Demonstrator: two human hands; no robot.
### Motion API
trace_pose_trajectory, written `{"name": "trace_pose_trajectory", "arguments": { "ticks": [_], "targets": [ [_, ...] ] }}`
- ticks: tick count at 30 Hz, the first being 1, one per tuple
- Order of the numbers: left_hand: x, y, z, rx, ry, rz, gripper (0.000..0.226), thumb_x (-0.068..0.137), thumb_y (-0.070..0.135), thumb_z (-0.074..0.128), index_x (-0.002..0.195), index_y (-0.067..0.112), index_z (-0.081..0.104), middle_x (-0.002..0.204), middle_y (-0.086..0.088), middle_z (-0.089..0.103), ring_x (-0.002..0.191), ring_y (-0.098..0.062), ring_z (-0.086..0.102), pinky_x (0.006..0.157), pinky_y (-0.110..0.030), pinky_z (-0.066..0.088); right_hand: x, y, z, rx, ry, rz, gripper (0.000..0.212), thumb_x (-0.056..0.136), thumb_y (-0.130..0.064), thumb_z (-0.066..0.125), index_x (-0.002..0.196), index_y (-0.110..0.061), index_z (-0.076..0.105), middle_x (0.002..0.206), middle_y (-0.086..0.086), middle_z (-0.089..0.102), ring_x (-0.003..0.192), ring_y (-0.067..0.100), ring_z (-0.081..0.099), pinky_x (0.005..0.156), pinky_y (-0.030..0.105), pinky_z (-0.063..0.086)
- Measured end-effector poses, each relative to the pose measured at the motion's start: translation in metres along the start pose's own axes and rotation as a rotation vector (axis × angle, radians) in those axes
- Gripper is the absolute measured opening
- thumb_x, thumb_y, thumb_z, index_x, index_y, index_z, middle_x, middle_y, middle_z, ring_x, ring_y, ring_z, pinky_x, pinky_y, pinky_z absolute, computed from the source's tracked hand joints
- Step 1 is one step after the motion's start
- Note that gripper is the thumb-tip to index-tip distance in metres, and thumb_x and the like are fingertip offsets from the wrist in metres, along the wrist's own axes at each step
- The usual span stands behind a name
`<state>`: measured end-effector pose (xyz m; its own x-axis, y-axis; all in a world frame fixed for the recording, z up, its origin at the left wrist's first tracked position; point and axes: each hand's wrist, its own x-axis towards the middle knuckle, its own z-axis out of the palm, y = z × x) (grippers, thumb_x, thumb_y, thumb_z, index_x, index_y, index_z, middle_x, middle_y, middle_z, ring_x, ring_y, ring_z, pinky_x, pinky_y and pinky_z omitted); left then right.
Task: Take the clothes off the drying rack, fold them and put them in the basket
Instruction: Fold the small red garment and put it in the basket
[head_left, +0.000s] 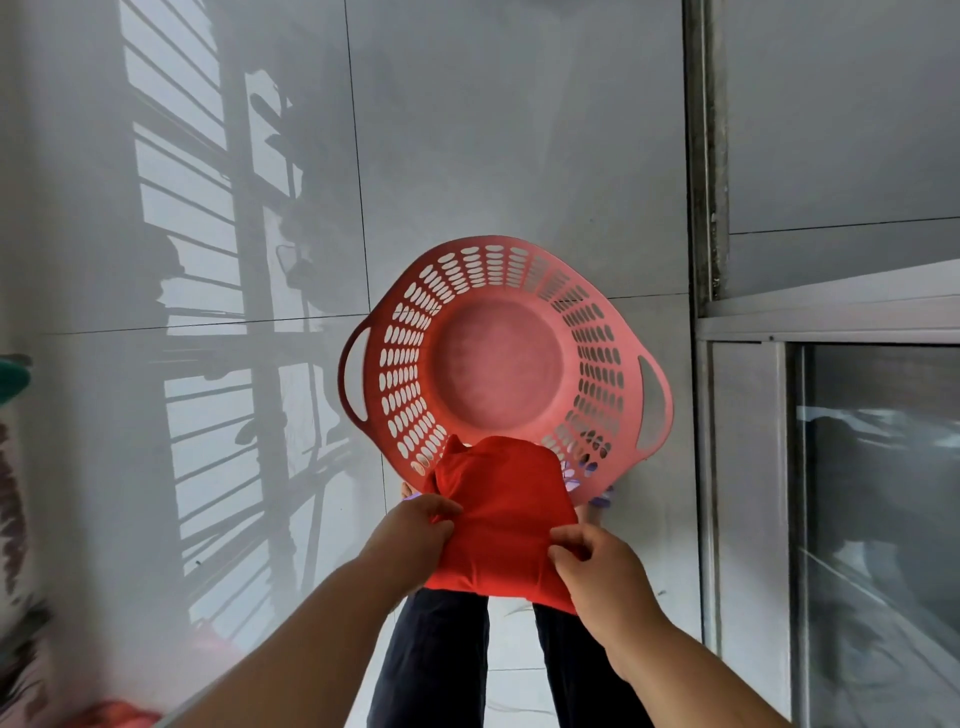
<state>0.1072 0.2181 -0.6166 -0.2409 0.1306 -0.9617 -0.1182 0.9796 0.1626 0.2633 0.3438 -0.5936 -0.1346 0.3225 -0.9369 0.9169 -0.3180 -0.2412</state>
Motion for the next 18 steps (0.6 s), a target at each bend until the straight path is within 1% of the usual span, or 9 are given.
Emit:
{"name": "trace_pose_trajectory", "arguments": {
  "ticks": [3,5,7,8,10,12,15,17,18],
  "targets": [
    [0.002,-0.002,-0.001,0.056,0.045,0.009,0.024,0.098,0.025,0.05,0.114,0.032,0.066,0.129,0.002,0.056,0.105,-0.017,0.054,0.095,-0.032,0.049,0.0,-0.001,0.001,-0.055,0.025,-0.025,0.014,0.094,-0.015,0.059,0.104,-0.023,0.064,0.11,-0.003,0.061,0.093,0.011,0.059,0.058,0.007,0.04],
    [0.002,0.002,-0.001,0.12,0.079,0.021,0.025,0.099,0.028,0.048,0.115,0.033,0.066,0.131,0.002,0.057,0.109,-0.018,0.055,0.098,-0.033,0.049,0.0,-0.002,0.002,-0.082,0.082,-0.073,0.011,0.092,-0.014,0.062,0.096,-0.024,0.062,0.115,-0.002,0.058,0.102,0.015,0.058,0.067,0.013,0.043],
    [0.001,0.007,-0.002,0.144,0.079,0.048,0.026,0.101,0.031,0.044,0.118,0.031,0.063,0.132,0.001,0.056,0.111,-0.019,0.055,0.099,-0.032,0.048,0.003,-0.003,0.002,-0.099,0.129,-0.115,0.01,0.091,-0.015,0.063,0.093,-0.025,0.06,0.121,-0.001,0.055,0.111,0.016,0.055,0.075,0.018,0.043],
    [0.001,0.009,-0.003,0.115,0.052,0.058,0.026,0.101,0.032,0.043,0.12,0.031,0.062,0.132,0.001,0.055,0.111,-0.019,0.054,0.097,-0.031,0.047,0.005,-0.003,0.001,-0.099,0.131,-0.11,0.01,0.092,-0.017,0.063,0.095,-0.025,0.059,0.121,-0.001,0.055,0.111,0.017,0.056,0.073,0.016,0.043],
    [-0.002,0.008,-0.006,-0.009,-0.03,0.064,0.023,0.101,0.033,0.044,0.119,0.032,0.059,0.132,0.001,0.05,0.11,-0.018,0.051,0.093,-0.03,0.048,0.007,-0.002,0.0,-0.089,0.1,-0.053,0.01,0.093,-0.02,0.061,0.101,-0.021,0.055,0.116,0.0,0.057,0.1,0.017,0.058,0.062,0.013,0.04],
    [-0.004,0.004,-0.011,-0.137,-0.108,0.074,0.019,0.1,0.032,0.049,0.117,0.035,0.055,0.135,0.003,0.045,0.113,-0.019,0.049,0.089,-0.029,0.047,0.01,0.001,-0.003,-0.043,0.044,0.013,0.014,0.093,-0.021,0.06,0.104,-0.02,0.052,0.112,0.0,0.058,0.092,0.015,0.06,0.057,0.016,0.041],
    [-0.007,-0.007,-0.015,-0.239,-0.214,0.12,0.031,0.095,0.03,0.059,0.122,0.041,0.047,0.139,0.007,0.04,0.121,-0.02,0.046,0.091,-0.03,0.048,0.01,0.005,-0.008,0.054,-0.02,0.038,0.016,0.092,-0.013,0.06,0.102,-0.024,0.055,0.112,0.001,0.062,0.094,0.016,0.064,0.067,0.024,0.051],
    [-0.009,-0.012,-0.015,-0.255,-0.215,0.164,0.037,0.095,0.025,0.06,0.121,0.046,0.044,0.14,0.01,0.038,0.124,-0.018,0.044,0.09,-0.028,0.048,0.01,0.005,-0.009,0.082,-0.011,0.027,0.018,0.092,-0.012,0.06,0.099,-0.029,0.057,0.112,0.0,0.064,0.097,0.018,0.065,0.076,0.031,0.056],
    [-0.01,-0.013,-0.014,-0.258,-0.196,0.185,0.037,0.096,0.023,0.059,0.119,0.048,0.045,0.14,0.011,0.039,0.123,-0.017,0.045,0.089,-0.026,0.048,0.01,0.005,-0.009,0.089,-0.003,0.017,0.019,0.093,-0.013,0.06,0.098,-0.031,0.058,0.112,-0.001,0.064,0.098,0.018,0.065,0.077,0.032,0.056]
  ]
}}
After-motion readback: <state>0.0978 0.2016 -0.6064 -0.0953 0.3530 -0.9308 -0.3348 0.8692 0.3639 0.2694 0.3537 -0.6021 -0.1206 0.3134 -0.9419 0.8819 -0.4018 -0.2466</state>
